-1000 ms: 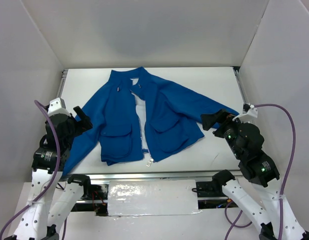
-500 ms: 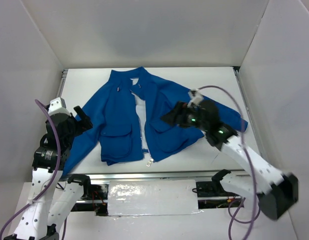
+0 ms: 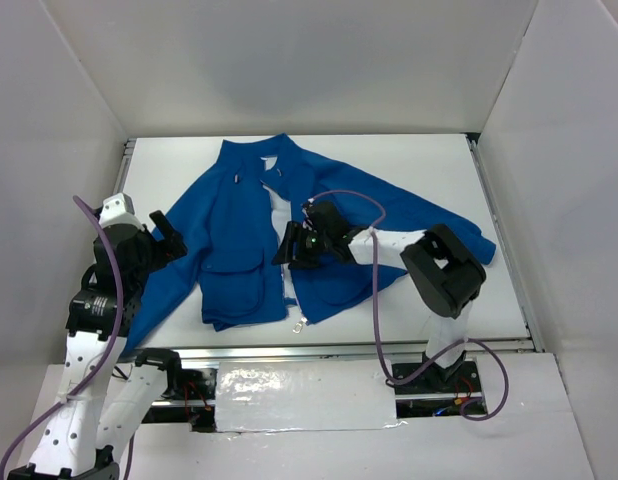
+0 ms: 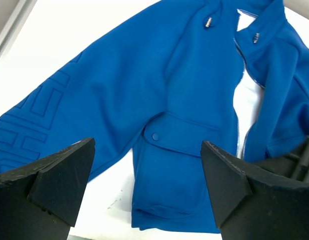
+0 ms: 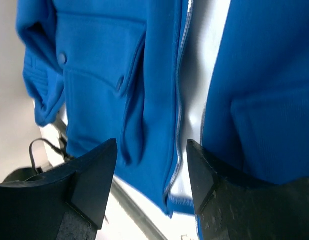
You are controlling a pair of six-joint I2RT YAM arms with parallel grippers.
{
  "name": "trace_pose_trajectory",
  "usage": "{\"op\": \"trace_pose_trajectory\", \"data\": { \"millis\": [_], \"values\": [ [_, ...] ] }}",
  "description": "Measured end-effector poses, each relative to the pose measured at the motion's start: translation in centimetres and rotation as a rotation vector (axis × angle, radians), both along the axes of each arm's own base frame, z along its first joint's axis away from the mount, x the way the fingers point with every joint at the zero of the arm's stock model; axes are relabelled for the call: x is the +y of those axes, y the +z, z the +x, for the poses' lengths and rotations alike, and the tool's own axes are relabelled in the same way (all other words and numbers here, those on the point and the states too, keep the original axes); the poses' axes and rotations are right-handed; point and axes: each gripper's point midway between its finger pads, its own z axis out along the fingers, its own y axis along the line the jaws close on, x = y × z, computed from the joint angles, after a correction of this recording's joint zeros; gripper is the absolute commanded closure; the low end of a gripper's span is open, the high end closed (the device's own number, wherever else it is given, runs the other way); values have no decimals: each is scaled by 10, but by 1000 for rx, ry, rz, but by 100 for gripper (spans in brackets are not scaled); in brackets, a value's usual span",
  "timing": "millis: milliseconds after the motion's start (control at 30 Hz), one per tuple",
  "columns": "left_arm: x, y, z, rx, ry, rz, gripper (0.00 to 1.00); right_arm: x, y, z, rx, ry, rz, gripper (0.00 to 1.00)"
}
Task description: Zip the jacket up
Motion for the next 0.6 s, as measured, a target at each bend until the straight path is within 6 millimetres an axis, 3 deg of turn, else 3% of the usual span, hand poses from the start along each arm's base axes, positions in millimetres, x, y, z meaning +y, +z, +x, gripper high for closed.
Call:
{"op": "trace_pose_trajectory", "data": {
  "millis": [400, 600],
  "values": [
    [-6, 4, 3, -18, -29, -14, 1, 11, -21, 12, 25, -5, -13, 36],
    [-7, 5, 2, -24, -36, -18, 1, 17, -21, 11, 32, 9, 14, 44]
  ]
}}
